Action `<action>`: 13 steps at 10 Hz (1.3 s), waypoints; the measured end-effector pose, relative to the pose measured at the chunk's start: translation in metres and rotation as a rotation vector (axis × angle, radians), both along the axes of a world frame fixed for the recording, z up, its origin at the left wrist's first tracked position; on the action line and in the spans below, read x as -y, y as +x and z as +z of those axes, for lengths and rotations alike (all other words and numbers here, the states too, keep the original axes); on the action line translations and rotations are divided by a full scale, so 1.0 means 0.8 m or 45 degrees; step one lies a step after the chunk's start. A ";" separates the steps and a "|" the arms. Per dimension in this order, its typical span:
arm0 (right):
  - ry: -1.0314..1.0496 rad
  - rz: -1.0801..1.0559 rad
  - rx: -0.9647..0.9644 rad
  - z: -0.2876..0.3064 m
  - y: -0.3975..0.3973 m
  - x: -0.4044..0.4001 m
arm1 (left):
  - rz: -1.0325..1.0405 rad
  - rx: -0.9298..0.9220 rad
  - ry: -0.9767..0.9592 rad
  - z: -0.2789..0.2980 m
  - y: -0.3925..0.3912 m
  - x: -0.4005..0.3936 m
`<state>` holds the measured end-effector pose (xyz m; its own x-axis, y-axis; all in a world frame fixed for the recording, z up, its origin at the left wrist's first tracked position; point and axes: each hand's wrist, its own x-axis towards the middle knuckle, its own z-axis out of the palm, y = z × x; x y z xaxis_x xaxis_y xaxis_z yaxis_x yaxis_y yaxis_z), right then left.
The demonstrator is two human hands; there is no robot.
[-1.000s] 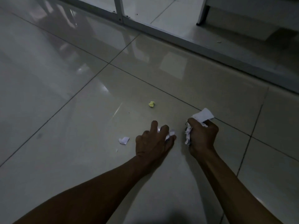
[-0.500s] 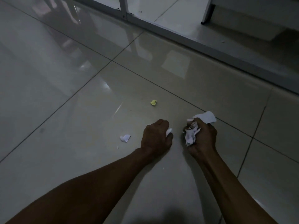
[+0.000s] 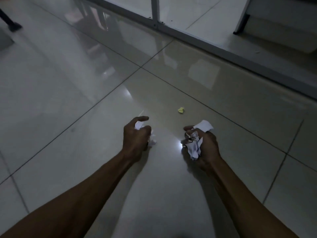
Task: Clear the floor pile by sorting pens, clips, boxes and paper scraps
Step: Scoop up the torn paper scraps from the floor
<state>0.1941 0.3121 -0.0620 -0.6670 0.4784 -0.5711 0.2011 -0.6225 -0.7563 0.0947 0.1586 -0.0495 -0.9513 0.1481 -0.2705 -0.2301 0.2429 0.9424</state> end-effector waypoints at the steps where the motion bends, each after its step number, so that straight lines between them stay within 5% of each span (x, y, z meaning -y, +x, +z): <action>1: 0.036 0.127 -0.016 0.004 -0.012 0.013 | -0.256 -0.389 -0.525 -0.015 -0.013 0.049; 2: 0.072 0.174 -0.018 0.007 -0.017 0.014 | -0.559 -0.671 -0.788 -0.019 -0.015 0.077; 4: 0.140 0.198 -0.023 0.010 -0.016 0.011 | -1.118 -0.724 -0.919 -0.023 -0.016 0.105; 6: 0.007 0.113 0.143 -0.006 -0.022 0.009 | -1.186 -0.896 -0.863 -0.036 -0.006 0.108; 8: 0.522 0.249 0.139 0.000 -0.010 0.022 | -1.143 -0.993 -0.785 -0.049 0.009 0.120; 10: 1.260 0.669 0.199 -0.009 -0.028 0.064 | -1.101 -1.072 -0.845 -0.051 0.016 0.110; 13: 1.787 0.974 0.260 -0.028 -0.046 0.083 | -1.081 -1.170 -1.071 -0.057 0.012 0.100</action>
